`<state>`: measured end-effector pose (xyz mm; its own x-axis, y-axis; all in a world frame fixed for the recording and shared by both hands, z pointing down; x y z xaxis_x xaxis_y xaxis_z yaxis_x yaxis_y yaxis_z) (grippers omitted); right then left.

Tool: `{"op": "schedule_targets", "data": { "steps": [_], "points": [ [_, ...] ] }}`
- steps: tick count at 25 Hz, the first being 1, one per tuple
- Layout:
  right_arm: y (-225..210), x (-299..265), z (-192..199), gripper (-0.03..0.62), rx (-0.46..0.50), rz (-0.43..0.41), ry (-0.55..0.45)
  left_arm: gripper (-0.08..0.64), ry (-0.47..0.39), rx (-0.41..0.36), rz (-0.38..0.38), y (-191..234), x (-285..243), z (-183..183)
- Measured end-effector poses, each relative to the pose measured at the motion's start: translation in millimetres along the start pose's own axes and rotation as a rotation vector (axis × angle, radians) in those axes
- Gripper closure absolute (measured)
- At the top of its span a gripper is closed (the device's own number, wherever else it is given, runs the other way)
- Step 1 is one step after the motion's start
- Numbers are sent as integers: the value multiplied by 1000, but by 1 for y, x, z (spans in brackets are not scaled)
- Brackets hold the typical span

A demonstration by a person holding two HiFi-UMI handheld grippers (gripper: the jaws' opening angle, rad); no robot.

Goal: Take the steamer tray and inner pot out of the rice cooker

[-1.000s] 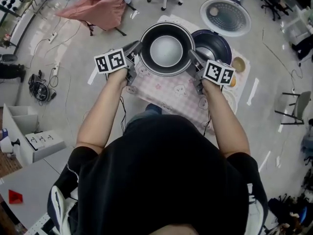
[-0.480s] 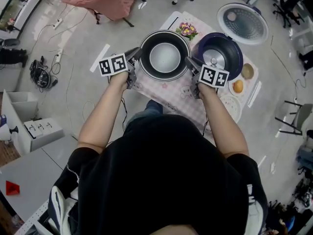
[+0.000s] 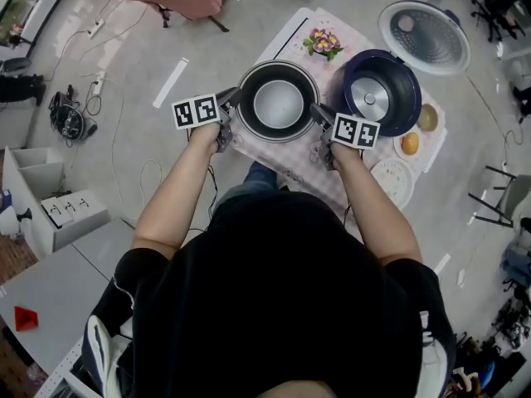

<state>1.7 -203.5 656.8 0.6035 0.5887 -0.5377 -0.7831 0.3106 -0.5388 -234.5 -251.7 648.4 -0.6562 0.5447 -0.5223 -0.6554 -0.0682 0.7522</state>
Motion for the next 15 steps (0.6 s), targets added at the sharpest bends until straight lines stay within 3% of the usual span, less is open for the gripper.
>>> {"op": "schedule_targets", "data": {
  "steps": [7, 15],
  "points": [
    [-16, -16, 25, 537, -36, 24, 55, 511, 47, 43, -21, 29, -19, 16],
    [-26, -21, 41, 532, -53, 30, 92, 511, 69, 10, -39, 32, -24, 22]
  ]
}}
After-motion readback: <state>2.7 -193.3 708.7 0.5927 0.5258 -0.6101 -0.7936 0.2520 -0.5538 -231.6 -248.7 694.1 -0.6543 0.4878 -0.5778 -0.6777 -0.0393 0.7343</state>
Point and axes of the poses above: the fingertips, and each gripper's own axes: x backward along the fingers, y to its left, z out of its underside, the point moved 1 cm from there along x, backward along the fingers, and after that the axes turned 11 degrees about x, right-handed, at the moved point
